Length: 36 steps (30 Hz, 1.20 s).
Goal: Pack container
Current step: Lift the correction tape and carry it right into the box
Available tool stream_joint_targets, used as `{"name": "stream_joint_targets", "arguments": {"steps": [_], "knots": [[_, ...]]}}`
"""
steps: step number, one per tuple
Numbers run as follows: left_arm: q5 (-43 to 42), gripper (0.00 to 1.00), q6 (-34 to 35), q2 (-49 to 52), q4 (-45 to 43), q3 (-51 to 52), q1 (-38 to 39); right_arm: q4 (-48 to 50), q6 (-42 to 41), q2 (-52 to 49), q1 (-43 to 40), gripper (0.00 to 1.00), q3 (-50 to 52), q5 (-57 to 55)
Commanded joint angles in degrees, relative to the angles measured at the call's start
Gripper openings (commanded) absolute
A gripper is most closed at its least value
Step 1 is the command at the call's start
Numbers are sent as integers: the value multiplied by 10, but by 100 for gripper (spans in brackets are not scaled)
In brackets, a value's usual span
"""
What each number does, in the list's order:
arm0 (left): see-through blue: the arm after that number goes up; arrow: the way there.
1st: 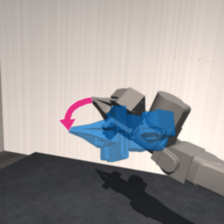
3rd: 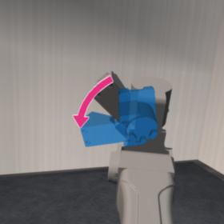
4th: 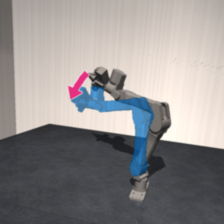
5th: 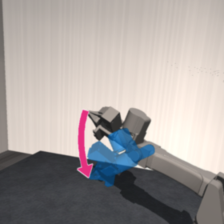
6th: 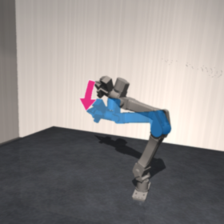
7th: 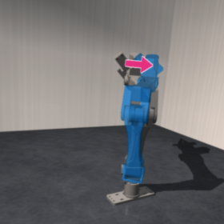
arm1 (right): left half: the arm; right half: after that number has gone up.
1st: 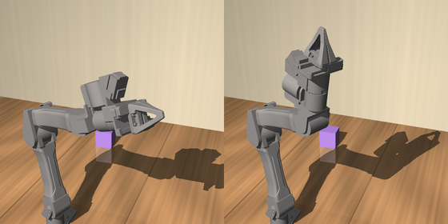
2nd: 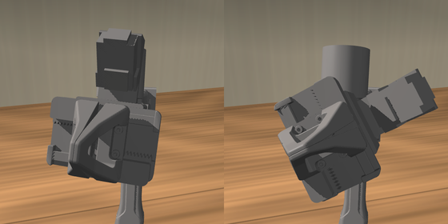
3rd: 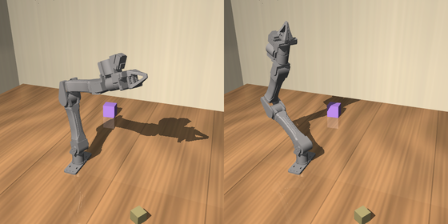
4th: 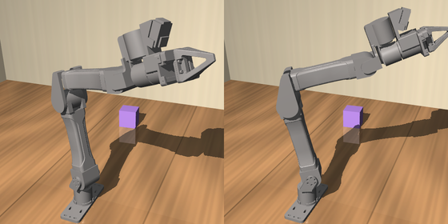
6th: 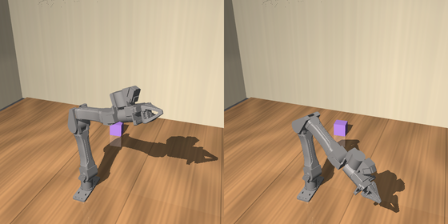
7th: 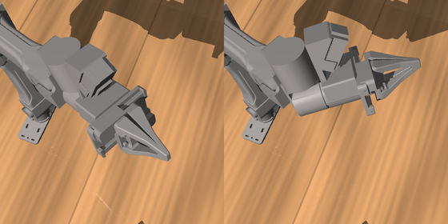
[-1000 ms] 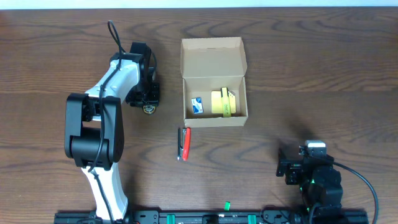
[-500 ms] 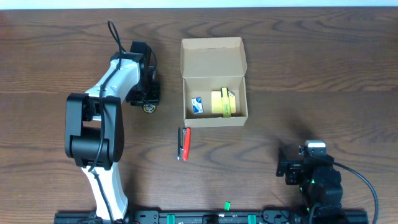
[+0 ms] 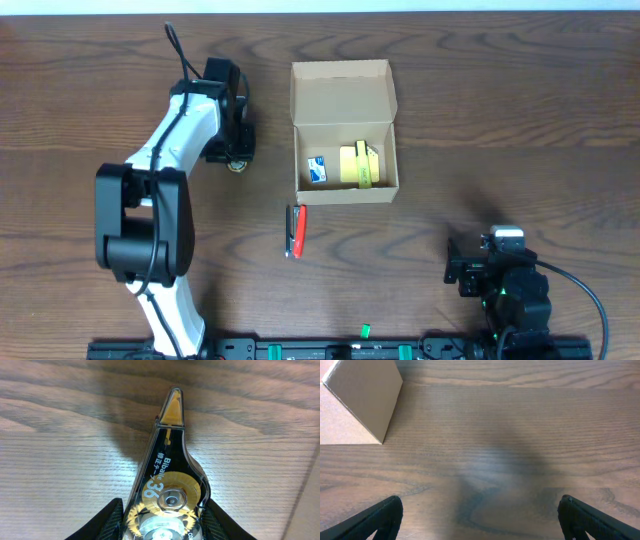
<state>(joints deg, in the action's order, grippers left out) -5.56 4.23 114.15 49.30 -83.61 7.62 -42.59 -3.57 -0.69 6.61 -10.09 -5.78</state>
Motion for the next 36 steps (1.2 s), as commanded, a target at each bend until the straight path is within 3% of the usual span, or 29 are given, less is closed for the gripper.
{"name": "stream_joint_targets", "arguments": {"steps": [1,18,36], "knots": [[13,6,0,-33,1,-14,2,-3,9,4,-4,99,7,2],[15,6,-17,-83,10,-139,48,-3,9,4,-4,99,7,2],[-16,5,-5,-57,-46,-141,170,-3,9,4,-4,99,7,2]]}}
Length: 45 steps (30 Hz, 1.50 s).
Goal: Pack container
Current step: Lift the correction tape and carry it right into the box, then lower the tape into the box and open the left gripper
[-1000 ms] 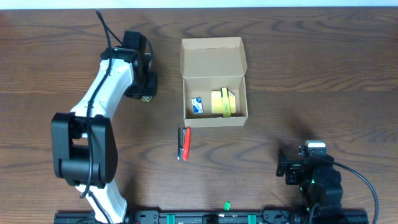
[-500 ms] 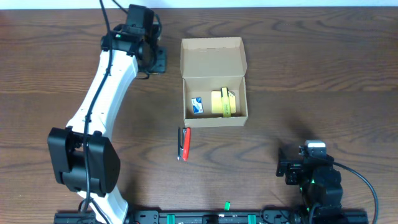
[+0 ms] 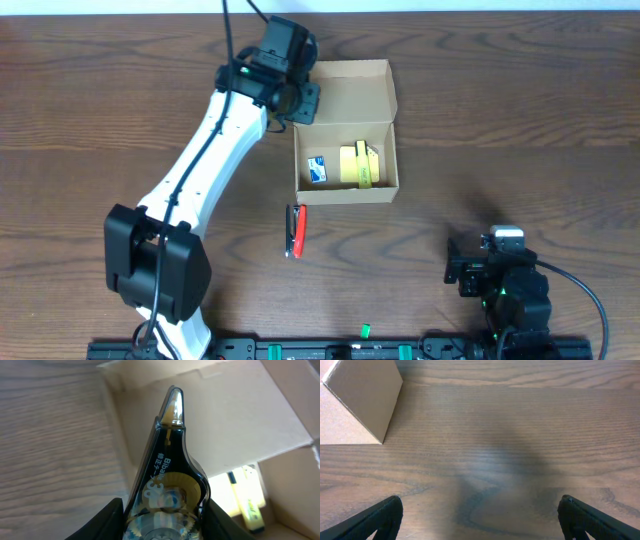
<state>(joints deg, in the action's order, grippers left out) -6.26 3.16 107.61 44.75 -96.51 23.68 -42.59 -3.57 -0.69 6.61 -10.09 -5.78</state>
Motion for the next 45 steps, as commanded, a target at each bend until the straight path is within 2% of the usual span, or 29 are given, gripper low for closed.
{"name": "stream_joint_targets", "arguments": {"steps": [1,6,11,23,31,45], "knots": [[-9,6,7,9,0,-12,16,-3,9,4,-4,99,7,2],[-10,6,16,23,12,-12,37,-3,9,4,-4,99,7,2],[-17,6,36,45,62,-12,52,-3,9,4,-4,99,7,2],[-48,6,72,55,136,-12,58,-3,9,4,-4,99,7,2],[-78,6,71,75,140,-12,70,-3,9,4,-4,99,7,2],[-68,7,67,97,146,-12,82,-3,9,4,-4,99,7,2]]}}
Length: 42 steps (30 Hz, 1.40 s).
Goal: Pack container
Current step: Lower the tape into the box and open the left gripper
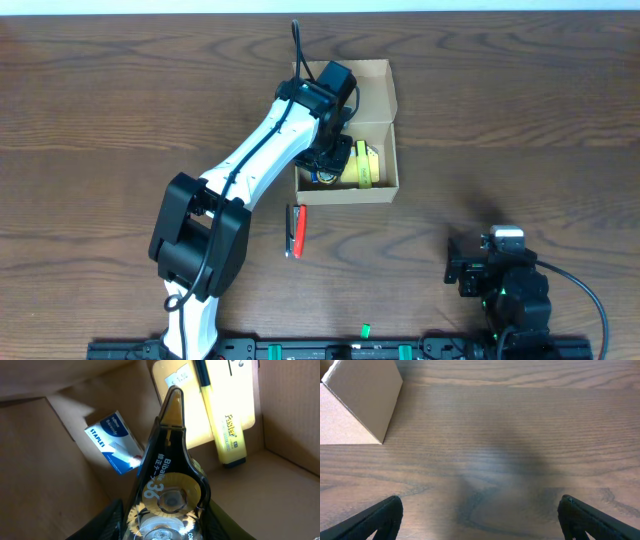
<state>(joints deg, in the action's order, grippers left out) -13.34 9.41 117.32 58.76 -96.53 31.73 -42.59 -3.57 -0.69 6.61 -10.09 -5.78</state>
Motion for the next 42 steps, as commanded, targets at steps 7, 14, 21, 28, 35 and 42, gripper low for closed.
{"name": "stream_joint_targets", "arguments": {"steps": [7,14,21,28,35,42], "knots": [[8,29,4,0,8,-12,2,-3,9,4,-4,99,7,2],[18,44,4,0,8,-12,2,-3,9,4,-4,99,7,2],[22,58,4,0,8,-12,2,-3,9,4,-4,99,7,2],[29,61,5,0,5,-12,2,-3,9,4,-4,99,7,2],[33,60,5,0,-21,-18,2,-3,9,4,-4,99,7,2],[79,58,12,-1,-21,-69,2,-3,9,4,-4,99,7,2]]}}
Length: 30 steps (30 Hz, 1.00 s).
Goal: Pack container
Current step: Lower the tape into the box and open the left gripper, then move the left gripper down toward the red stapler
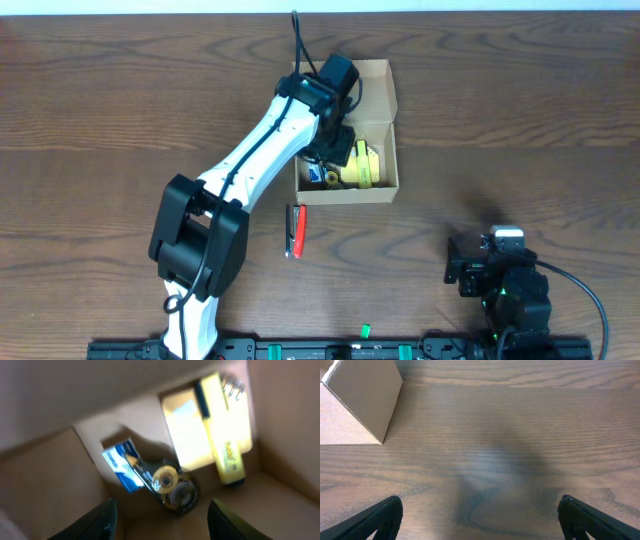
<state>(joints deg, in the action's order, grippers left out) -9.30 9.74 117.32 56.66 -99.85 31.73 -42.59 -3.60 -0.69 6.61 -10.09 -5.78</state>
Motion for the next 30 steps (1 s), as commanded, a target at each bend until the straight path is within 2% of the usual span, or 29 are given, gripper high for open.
{"name": "stream_joint_targets", "arguments": {"steps": [1,8,11,16,19,22,23,28,30], "knots": [[49,58,9,-3,1,-47,2,-3,9,4,-4,99,7,2],[82,53,15,-49,9,-114,2,-3,9,4,-4,99,7,2],[85,54,43,-79,50,-115,2,-3,9,4,-4,99,7,2],[88,47,100,-106,149,-115,2,-3,9,4,-4,99,7,2],[114,40,172,-117,212,-115,2,-3,9,4,-4,99,7,2],[146,37,232,-125,259,-114,6,-3,9,4,-4,99,7,2],[157,39,246,-129,270,-114,10,-3,9,4,-4,99,7,2],[186,75,252,-139,284,-111,41,-3,9,4,-4,99,7,2],[185,76,254,-143,295,-102,48,-3,9,4,-4,99,7,2]]}}
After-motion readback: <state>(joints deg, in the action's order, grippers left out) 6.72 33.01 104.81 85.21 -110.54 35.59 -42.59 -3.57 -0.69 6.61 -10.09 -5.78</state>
